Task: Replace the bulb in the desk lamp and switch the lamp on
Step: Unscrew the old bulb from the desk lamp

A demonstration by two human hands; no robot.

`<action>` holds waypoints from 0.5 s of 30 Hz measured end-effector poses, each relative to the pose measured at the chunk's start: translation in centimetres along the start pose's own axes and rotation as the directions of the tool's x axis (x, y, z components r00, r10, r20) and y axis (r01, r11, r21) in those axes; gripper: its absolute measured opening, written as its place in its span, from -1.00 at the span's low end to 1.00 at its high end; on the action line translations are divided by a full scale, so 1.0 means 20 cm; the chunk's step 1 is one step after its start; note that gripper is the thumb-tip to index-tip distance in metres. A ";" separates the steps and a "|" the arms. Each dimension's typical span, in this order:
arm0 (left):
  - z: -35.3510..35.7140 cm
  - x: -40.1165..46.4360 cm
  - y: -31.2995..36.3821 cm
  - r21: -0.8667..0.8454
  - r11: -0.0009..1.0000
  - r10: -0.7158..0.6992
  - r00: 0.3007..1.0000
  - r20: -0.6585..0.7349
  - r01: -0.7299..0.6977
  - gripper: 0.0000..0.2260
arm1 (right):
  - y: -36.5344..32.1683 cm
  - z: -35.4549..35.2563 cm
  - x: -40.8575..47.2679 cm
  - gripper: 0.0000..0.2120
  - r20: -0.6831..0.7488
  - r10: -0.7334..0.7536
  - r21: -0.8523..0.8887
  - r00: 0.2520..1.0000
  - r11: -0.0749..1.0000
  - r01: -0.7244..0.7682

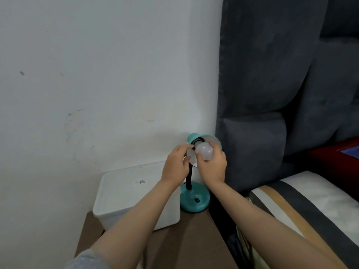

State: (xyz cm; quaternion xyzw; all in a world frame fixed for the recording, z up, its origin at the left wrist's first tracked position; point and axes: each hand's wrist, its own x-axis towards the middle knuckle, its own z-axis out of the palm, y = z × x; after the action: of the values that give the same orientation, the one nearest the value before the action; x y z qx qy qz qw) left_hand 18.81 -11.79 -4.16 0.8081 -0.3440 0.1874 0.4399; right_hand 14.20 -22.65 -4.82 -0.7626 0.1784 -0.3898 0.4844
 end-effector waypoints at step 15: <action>-0.02 0.02 0.01 -0.080 0.995 -0.066 0.997 -0.029 0.064 -0.68 | 0.05 0.01 -0.07 -0.42 -0.073 -0.170 -0.051 0.983 0.985 0.167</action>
State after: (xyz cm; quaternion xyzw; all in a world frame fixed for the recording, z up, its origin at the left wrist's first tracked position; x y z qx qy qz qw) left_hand 18.85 -11.66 -3.62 0.7977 -0.3178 0.1716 0.4829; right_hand 13.46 -22.06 -6.35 -0.7700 0.1405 -0.4546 0.4252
